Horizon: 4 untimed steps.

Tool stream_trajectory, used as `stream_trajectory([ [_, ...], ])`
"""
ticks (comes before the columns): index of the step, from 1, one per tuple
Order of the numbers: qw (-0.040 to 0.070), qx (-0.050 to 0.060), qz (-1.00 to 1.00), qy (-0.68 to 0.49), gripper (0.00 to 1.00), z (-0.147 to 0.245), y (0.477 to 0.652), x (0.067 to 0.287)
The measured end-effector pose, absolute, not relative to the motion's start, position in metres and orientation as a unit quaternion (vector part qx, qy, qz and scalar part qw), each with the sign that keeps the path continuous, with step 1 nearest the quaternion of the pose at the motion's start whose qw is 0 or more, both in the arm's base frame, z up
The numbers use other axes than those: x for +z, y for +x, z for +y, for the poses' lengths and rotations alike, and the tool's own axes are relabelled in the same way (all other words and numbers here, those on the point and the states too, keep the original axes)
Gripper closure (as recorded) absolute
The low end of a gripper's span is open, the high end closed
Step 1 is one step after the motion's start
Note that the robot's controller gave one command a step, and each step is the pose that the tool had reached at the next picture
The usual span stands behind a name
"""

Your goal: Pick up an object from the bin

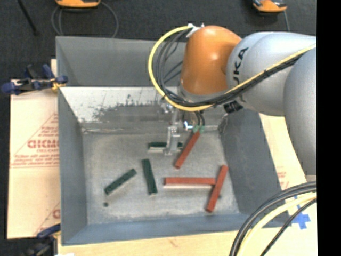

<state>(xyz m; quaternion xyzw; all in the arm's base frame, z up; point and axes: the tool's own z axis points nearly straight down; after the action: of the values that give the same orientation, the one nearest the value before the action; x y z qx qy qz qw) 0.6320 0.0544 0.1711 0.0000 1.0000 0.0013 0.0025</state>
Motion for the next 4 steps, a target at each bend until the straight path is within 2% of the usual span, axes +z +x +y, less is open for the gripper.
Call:
stream_trajectory([
  [1,0.001,-0.001,0.993,-0.117,0.0,-0.003,0.61,0.07],
  [2,0.006,-0.001,0.993,-0.117,1.0,-0.002,0.614,0.075],
  [3,0.007,-0.002,0.913,-0.407,1.0,-0.049,0.593,0.075],
  [4,0.003,0.001,0.914,-0.406,0.0,-0.049,0.589,0.071],
])
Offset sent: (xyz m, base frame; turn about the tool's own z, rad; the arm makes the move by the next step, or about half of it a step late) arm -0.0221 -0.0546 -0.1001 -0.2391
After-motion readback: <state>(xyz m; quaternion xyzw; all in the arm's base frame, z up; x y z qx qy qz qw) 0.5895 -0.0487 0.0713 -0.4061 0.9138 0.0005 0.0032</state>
